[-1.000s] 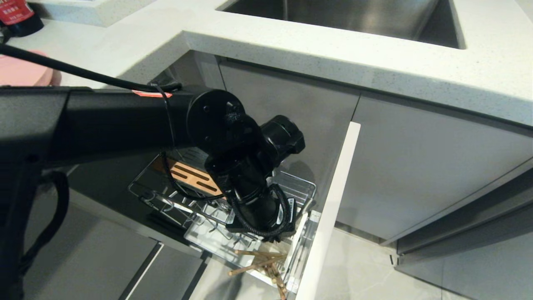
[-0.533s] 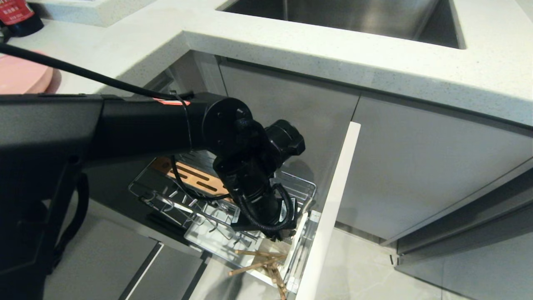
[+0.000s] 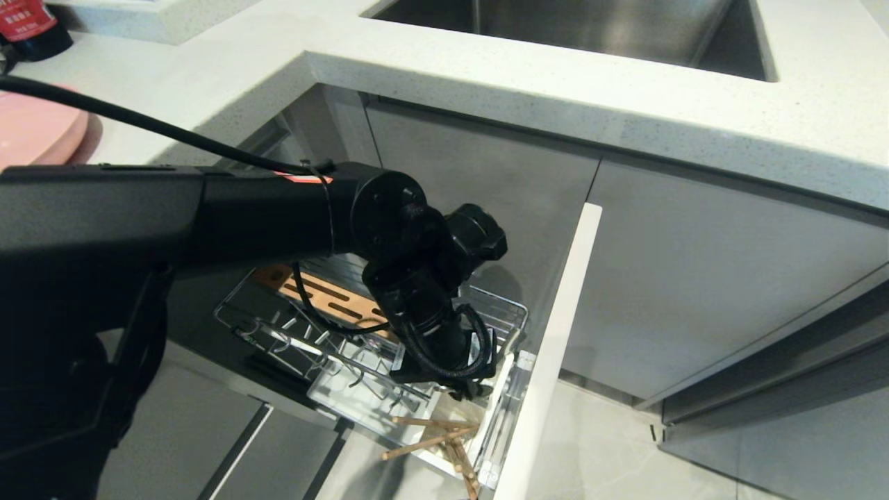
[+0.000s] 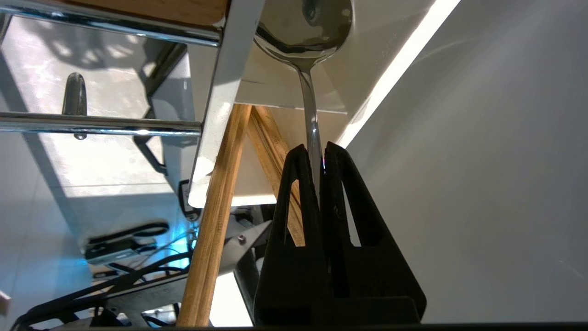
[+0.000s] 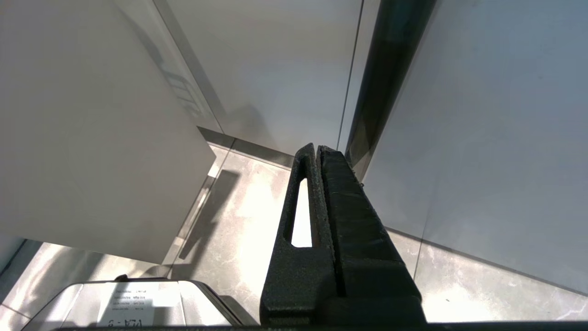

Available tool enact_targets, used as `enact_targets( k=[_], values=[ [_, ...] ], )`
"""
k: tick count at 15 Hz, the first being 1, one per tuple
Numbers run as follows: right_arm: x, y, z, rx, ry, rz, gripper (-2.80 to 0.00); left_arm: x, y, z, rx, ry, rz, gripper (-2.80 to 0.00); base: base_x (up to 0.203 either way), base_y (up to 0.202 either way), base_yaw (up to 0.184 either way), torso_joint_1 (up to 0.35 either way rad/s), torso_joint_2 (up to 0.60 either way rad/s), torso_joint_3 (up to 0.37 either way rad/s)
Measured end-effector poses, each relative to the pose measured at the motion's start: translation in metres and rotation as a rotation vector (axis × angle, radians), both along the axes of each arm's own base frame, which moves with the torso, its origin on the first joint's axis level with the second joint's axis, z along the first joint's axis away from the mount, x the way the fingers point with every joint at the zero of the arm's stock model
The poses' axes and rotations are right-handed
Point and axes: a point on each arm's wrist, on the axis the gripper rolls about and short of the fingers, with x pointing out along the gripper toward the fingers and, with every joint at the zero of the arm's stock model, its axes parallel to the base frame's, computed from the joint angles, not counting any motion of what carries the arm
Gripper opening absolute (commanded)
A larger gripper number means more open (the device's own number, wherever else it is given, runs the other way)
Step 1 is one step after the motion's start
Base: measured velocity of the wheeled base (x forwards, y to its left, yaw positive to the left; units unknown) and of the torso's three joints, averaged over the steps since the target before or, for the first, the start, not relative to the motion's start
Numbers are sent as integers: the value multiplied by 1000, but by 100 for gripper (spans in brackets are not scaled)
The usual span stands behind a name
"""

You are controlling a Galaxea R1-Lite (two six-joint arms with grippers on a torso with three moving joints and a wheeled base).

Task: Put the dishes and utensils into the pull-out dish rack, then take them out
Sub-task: Pick up the spoon and place it in the cupboard

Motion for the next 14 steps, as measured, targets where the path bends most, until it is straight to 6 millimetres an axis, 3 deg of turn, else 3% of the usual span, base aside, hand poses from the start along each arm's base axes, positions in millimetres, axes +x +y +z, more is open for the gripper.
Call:
enact_targets(
  k=[3,4,14],
  values=[
    [0,0,0,0,1,0,-280,2,2,1,-3,0,4,-280,0,0,0,0,0,0],
    [0,0,0,0,0,0,-280,2,2,1,-3,0,4,0,0,0,0,0,0,0],
    [0,0,0,0,0,0,-280,-1,6,11,-22,-22,6,0,0,0,0,0,0,0]
  ],
)
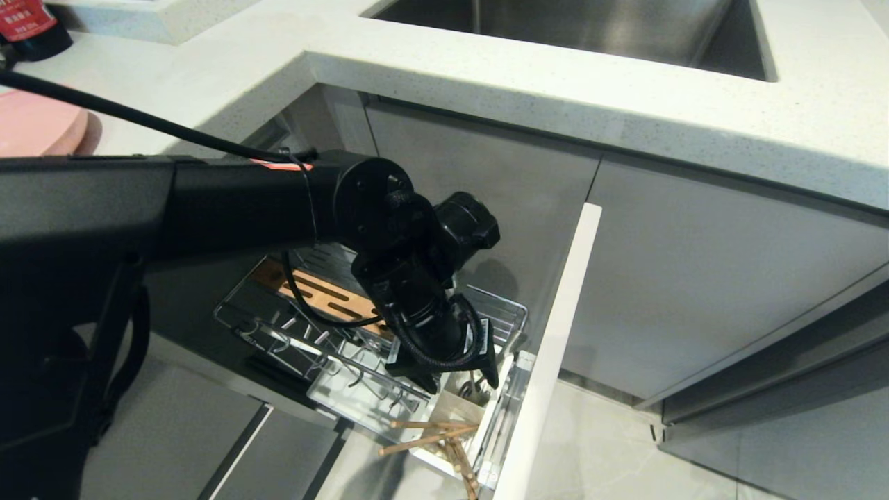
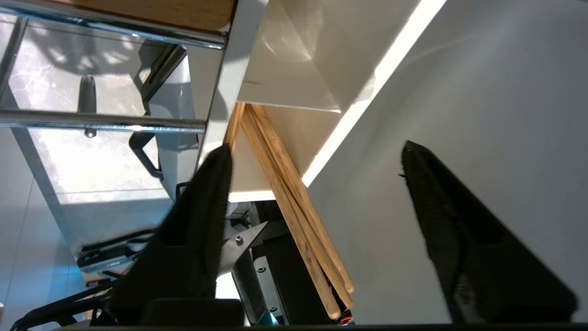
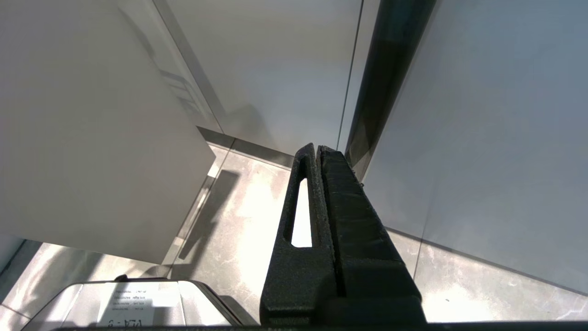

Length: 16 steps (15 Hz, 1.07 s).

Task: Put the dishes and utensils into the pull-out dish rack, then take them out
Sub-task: Pick up the spoon and place it in the cupboard, then pick up the plate and place it in the cupboard

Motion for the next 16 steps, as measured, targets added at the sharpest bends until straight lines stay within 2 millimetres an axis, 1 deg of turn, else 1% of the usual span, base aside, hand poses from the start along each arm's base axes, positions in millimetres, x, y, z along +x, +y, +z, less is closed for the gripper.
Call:
enact_targets(
  k=[2,3,7,11,13,16],
  values=[
    [0,0,0,0,0,0,-280,-4,4,10,-18,-18,2,0,0,0,0,0,0,0],
    [0,0,0,0,0,0,-280,-7,7,17,-30,-30,2,-280,0,0,0,0,0,0],
    [0,0,0,0,0,0,-280,-26,26,52,-79,-116,12,-280,0,0,0,0,0,0],
    [0,0,0,0,0,0,-280,-53,51,93,-158,-215,19,-280,0,0,0,0,0,0],
    [0,0,0,0,0,0,-280,-71,68,115,-215,-270,19,-280,0,0,0,0,0,0],
    [0,0,0,0,0,0,-280,-104,104,153,-328,-385,26,-280,0,0,0,0,0,0]
  ],
)
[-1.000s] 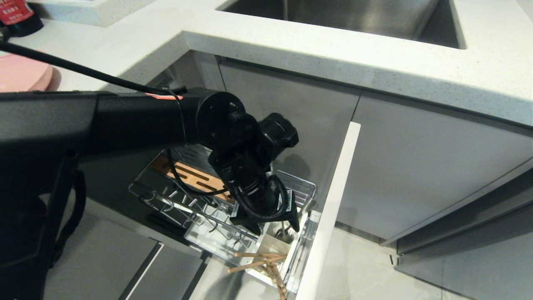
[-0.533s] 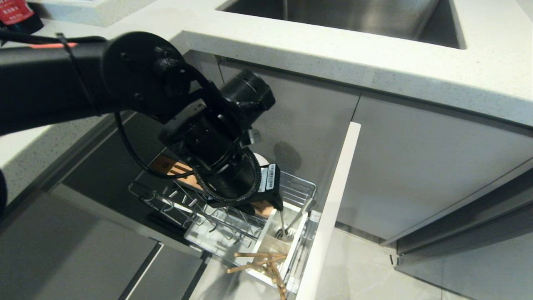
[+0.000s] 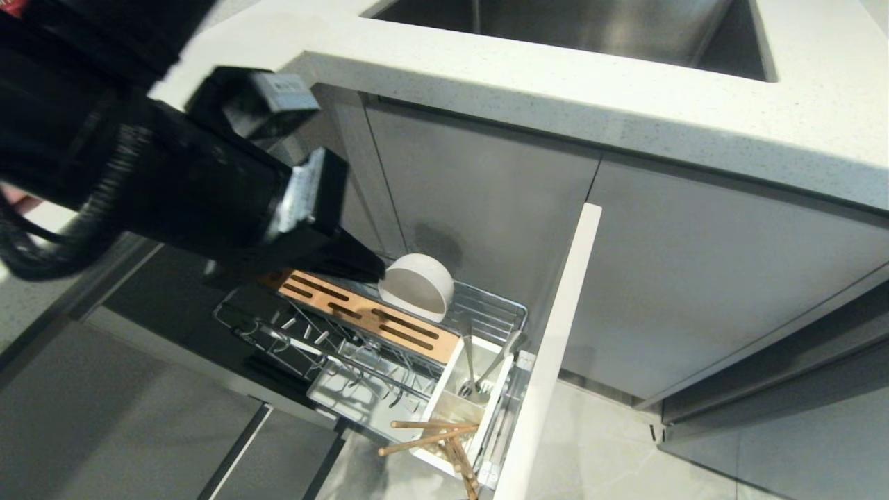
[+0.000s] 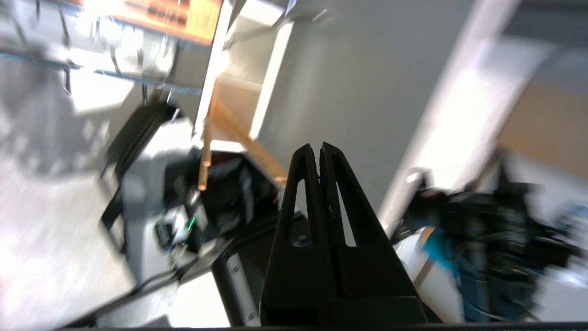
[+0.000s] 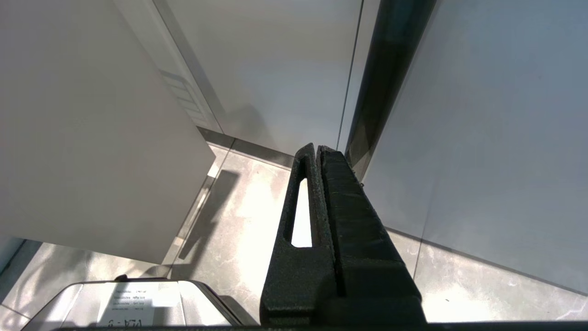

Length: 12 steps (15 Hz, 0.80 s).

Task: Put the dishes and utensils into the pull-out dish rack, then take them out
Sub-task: Pick up the plate and place it in the cupboard

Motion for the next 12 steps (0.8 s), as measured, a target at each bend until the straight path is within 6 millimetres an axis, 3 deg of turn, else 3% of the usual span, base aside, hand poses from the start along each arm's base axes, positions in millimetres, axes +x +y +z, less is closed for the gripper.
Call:
enact_targets(
  k=[4,7,9,12],
  values=[
    [0,0,0,0,0,0,-280,-35,72,49,-203,-243,104,-280,0,0,0,0,0,0],
    [0,0,0,0,0,0,-280,-64,119,73,-289,-440,230,-280,0,0,0,0,0,0],
    [0,0,0,0,0,0,-280,-86,140,80,-267,-552,328,-280,0,0,0,0,0,0],
    [0,0,0,0,0,0,-280,-115,153,84,-168,-690,447,-280,0,0,0,0,0,0]
  ],
)
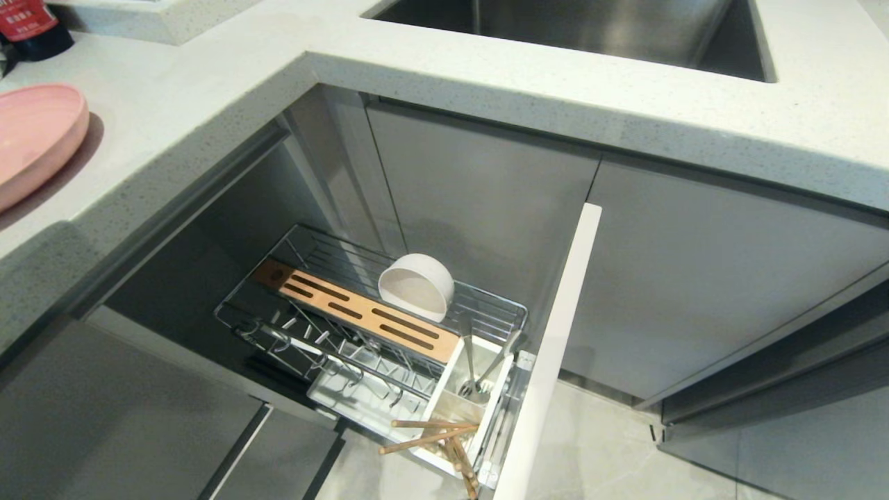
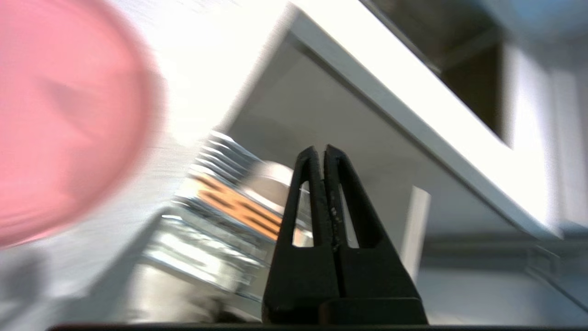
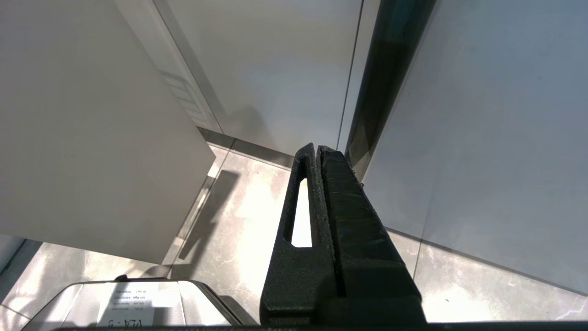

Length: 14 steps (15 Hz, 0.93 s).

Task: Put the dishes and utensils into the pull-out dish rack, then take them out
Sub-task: Pick up the plate and place it in the cupboard

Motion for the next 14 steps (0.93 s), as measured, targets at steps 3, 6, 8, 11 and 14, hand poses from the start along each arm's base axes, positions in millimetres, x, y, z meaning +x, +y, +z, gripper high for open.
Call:
enact_targets(
  k=[3,6,8,11,14],
  values=[
    [0,0,0,0,0,0,-280,-4,7,-5,135,-17,205,-280,0,0,0,0,0,0],
    [0,0,0,0,0,0,-280,21,19,-8,214,-7,370,-280,0,0,0,0,0,0],
    [0,0,0,0,0,0,-280,43,26,-13,239,36,398,-15,0,0,0,0,0,0],
    [0,0,0,0,0,0,-280,67,28,-16,233,79,349,0,0,0,0,0,0,0],
    [0,0,0,0,0,0,-280,84,30,-19,230,108,327,0,0,0,0,0,0,0]
  ],
)
